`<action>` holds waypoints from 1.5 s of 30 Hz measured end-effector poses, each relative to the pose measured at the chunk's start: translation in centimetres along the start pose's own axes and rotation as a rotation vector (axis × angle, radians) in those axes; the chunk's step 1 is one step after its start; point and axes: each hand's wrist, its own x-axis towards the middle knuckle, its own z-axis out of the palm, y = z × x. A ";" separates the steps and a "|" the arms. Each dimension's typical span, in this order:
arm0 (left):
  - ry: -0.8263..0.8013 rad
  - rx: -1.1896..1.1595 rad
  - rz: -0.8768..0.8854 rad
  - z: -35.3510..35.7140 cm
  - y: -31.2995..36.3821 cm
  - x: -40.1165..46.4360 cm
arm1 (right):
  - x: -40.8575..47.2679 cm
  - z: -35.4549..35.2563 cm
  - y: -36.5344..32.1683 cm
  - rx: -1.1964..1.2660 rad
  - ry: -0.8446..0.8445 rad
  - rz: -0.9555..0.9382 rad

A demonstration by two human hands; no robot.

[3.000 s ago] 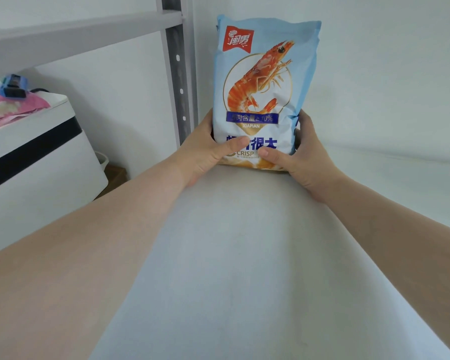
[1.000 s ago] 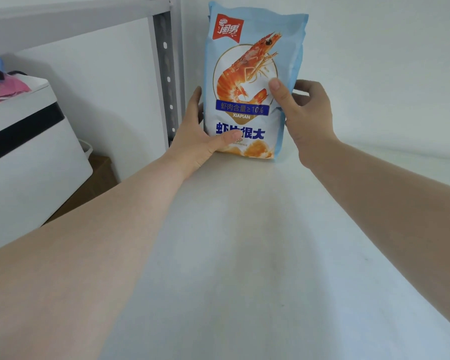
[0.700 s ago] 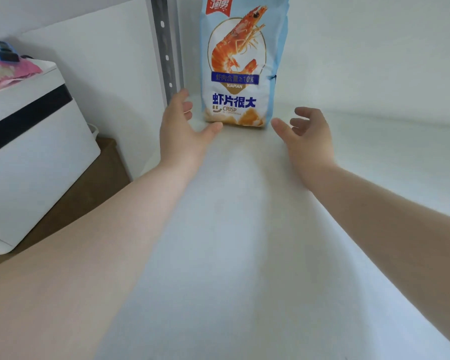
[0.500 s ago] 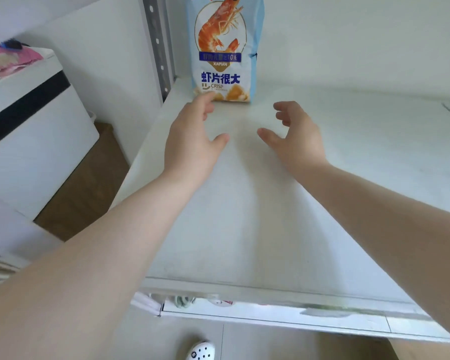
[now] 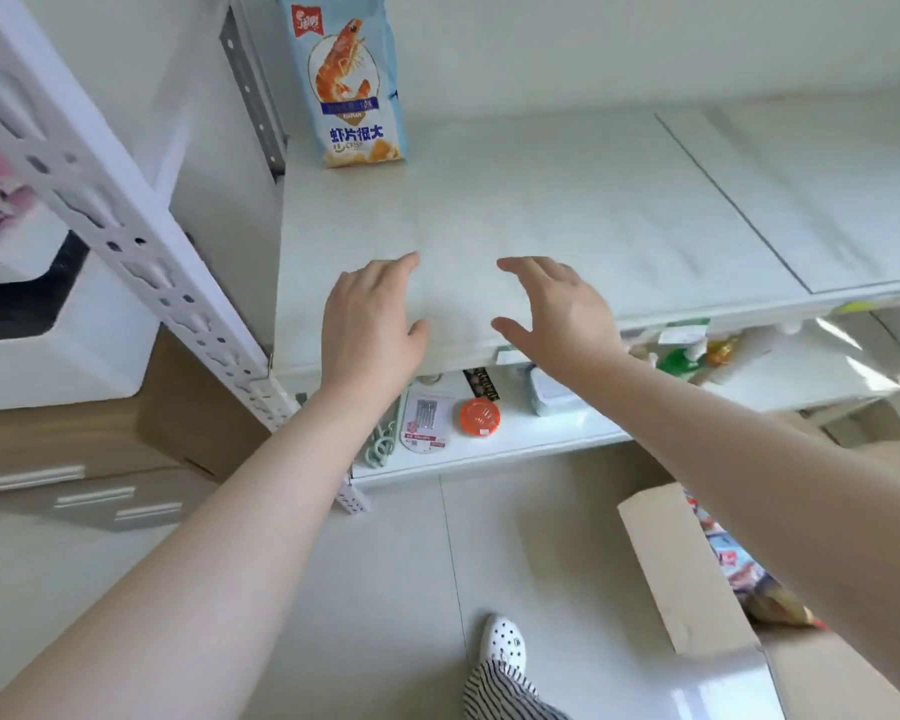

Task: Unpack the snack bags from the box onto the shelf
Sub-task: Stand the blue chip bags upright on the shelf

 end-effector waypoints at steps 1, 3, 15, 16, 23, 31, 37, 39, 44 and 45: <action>-0.020 0.000 0.018 -0.6 0.6 -2.0 | -2.3 -0.4 -0.4 -0.029 -0.027 0.013; -0.067 0.006 0.063 -1.5 1.8 -5.6 | -7.1 -1.0 -1.0 -0.062 -0.058 0.055; -0.504 0.051 0.298 1.3 9.2 -21.4 | -30.5 -0.6 1.9 -0.072 -0.229 0.478; -0.523 0.048 0.312 1.9 10.2 -22.1 | -32.0 -0.9 2.7 -0.068 -0.229 0.516; -0.696 0.055 0.414 6.3 18.6 -25.6 | -41.4 -3.0 9.7 -0.100 -0.225 0.728; -0.841 0.050 0.380 13.5 30.2 -29.7 | -49.5 -6.6 20.2 -0.052 -0.233 0.805; -0.892 -0.067 0.154 18.4 37.4 -31.5 | -51.9 -8.4 29.7 0.002 -0.325 0.748; -0.894 -0.084 0.088 19.6 38.7 -31.3 | -51.6 -8.8 32.6 0.018 -0.344 0.730; -0.888 -0.071 -0.014 22.7 40.4 -29.3 | -48.8 -8.8 38.6 0.049 -0.351 0.710; -0.889 -0.067 -0.032 23.7 40.7 -28.4 | -47.8 -8.5 39.8 0.058 -0.362 0.695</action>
